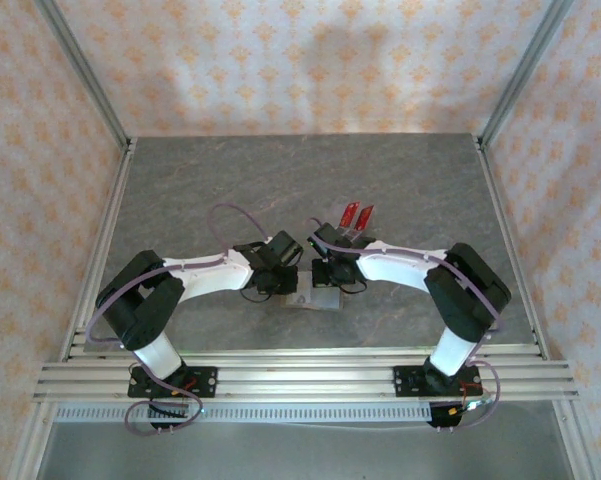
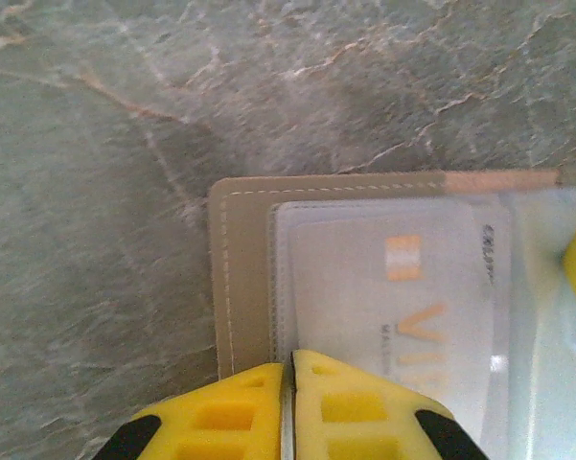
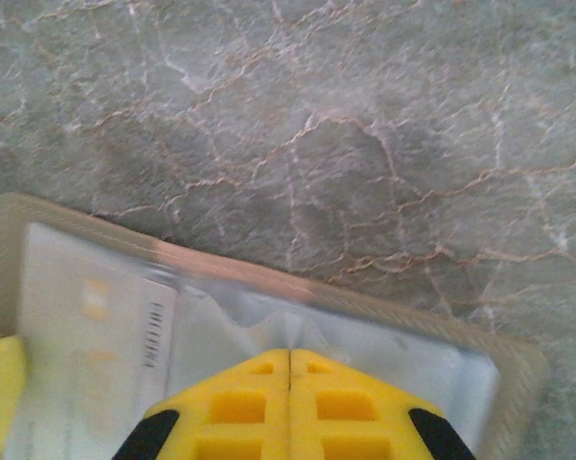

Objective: Put the credit cards into the card holder

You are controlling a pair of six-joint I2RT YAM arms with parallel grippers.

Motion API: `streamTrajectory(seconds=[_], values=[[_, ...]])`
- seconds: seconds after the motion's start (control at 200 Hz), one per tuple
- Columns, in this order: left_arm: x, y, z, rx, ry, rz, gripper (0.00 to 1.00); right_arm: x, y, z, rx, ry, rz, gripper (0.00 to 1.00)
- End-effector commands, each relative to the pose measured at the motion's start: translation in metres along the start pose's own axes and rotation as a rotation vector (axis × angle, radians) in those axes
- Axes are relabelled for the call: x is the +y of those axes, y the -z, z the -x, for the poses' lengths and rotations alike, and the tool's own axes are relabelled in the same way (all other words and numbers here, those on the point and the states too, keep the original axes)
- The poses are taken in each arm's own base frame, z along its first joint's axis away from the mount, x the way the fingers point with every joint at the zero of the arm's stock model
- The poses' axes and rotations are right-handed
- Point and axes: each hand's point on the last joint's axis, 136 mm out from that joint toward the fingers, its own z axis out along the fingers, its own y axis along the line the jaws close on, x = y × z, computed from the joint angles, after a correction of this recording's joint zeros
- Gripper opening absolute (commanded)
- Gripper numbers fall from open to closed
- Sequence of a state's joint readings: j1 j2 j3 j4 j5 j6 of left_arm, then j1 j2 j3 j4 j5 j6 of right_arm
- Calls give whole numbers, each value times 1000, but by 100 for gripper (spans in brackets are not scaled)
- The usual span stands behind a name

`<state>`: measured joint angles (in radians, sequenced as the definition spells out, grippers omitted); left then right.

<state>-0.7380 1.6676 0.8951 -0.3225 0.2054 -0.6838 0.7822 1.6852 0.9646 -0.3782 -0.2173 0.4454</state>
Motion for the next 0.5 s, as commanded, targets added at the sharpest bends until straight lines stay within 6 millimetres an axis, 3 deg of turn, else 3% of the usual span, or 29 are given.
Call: streamTrajectory(seconds=[0.0,0.15,0.43,0.495], values=[[16,-21,-25,73,12,46,9,18,20,9,-7,-21,67,0],[14,-23,-29,70,21,37,9,30,26,18,-18,-32,97,0],[17,-16,-31,41,62,44,9,46,21,22,6,-101,164,0],[16,-15,-31,37,70,35,10,51,19,22,15,-121,195,4]])
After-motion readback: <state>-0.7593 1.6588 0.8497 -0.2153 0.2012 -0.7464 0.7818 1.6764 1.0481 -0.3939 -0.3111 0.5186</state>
